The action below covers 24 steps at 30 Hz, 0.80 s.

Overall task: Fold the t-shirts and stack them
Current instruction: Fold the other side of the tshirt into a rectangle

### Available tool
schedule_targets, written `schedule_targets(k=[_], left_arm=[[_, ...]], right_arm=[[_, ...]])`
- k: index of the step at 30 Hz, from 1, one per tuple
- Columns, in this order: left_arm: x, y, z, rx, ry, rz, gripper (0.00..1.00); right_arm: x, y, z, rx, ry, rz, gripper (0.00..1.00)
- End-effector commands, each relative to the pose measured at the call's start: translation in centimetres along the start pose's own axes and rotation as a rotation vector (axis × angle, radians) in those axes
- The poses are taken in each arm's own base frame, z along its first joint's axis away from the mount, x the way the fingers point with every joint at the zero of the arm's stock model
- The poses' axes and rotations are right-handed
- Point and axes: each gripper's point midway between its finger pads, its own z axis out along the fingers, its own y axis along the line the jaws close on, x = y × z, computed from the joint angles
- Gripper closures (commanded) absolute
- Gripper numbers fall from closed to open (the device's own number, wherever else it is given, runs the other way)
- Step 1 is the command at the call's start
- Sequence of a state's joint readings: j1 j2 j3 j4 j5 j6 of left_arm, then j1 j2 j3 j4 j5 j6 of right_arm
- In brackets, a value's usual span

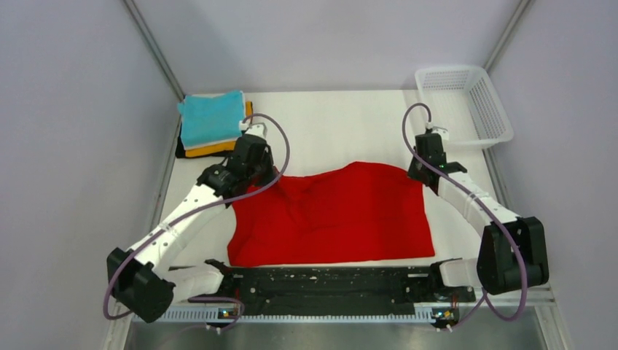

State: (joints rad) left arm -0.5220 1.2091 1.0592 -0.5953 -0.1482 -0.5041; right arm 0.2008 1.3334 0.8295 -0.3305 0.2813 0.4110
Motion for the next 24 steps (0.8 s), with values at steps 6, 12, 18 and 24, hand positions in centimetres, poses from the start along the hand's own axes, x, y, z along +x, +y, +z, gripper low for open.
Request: schedule_targets(k=[6,12,18,24], left_arm=[[1.4,0.0,-4.3,0.05,-0.032,-0.191,1.0],[3.4,-0.3,-5.7,0.1,-0.005,-0.212,1.0],[6.9,1.3,-6.2,0.045,0.083,-0.245,1.0],[8.8,2.7,-7.5,0.016,0.099,-0.312,1.0]], right_arm=[[-2.6,-0.5,-2.1,0.02,-0.084,-0.027,1.0],[-2.9,-0.9,-2.7,0.037,-0.089,-0.044,1.0],[-1.6,-1.5,-3.0,0.044,-0.059,-0.053,1.0],[0.1,-2.3,-3.6,0.054,-0.028,-0.044,1.0]])
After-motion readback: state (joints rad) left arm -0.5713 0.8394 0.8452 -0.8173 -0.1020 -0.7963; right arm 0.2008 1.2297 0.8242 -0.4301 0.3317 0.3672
